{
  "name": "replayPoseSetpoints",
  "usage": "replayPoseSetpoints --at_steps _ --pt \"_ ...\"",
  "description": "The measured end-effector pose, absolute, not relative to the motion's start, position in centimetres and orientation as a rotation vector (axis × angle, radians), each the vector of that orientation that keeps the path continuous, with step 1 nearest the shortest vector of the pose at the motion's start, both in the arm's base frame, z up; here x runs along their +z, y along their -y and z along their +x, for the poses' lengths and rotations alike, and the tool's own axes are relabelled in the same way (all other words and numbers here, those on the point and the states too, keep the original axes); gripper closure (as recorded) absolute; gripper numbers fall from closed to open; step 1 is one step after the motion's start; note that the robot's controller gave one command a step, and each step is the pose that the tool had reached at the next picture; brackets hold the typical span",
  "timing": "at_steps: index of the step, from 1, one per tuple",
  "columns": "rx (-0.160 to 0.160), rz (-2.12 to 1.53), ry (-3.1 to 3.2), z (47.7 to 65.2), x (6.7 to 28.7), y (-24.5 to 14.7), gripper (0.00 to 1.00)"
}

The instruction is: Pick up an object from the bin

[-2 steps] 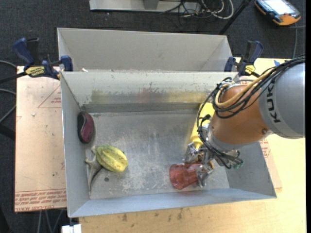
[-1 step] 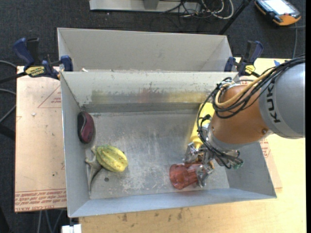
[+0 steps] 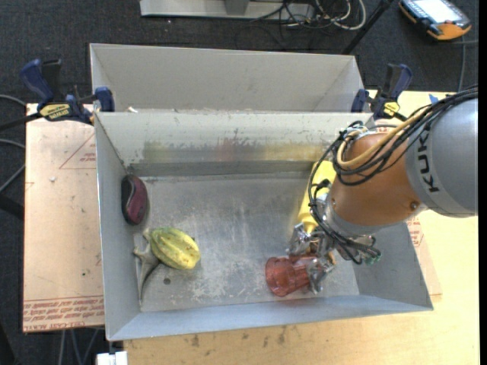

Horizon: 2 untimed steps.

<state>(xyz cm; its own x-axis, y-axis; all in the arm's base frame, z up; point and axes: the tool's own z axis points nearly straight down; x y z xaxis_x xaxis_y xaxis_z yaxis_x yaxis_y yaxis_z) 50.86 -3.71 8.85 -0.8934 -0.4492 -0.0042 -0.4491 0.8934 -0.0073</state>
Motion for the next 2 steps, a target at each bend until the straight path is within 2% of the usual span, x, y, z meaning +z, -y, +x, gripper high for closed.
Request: replayPoseSetpoints --at_steps 2 --pt "-0.010 -0.724 -3.051 50.86 8.85 3.71 1.00"
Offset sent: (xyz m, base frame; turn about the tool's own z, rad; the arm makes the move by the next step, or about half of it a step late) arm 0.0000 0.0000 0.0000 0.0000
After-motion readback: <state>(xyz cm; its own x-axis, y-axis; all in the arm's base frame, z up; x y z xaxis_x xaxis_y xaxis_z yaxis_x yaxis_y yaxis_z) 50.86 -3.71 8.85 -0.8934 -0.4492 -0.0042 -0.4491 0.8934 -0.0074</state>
